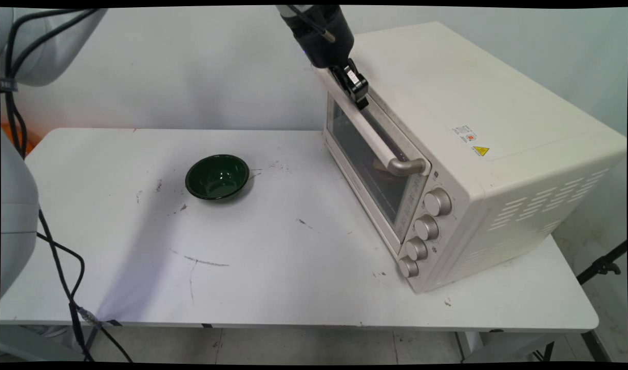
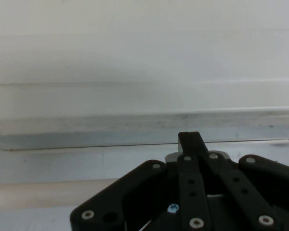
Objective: Open the oven
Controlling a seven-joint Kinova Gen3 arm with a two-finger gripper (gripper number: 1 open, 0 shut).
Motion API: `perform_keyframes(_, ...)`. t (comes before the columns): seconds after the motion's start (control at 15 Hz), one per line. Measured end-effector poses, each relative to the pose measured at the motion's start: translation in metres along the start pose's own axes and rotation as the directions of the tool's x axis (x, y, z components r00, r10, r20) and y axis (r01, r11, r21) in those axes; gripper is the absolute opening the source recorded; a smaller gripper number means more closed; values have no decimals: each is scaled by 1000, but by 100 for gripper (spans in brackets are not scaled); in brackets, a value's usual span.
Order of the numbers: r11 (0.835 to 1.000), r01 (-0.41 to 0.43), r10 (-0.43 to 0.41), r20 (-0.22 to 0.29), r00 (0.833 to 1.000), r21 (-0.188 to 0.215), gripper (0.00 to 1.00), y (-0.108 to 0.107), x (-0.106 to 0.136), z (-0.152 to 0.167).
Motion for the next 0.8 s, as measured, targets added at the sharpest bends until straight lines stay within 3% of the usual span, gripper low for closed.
perform_keyframes(0.4, 1000, 6, -6, 2, 1000, 3, 0, -2, -11, 10)
perform_keyframes(0.8, 1000, -17, 17, -3, 1000, 5, 0, 4, -45, 2)
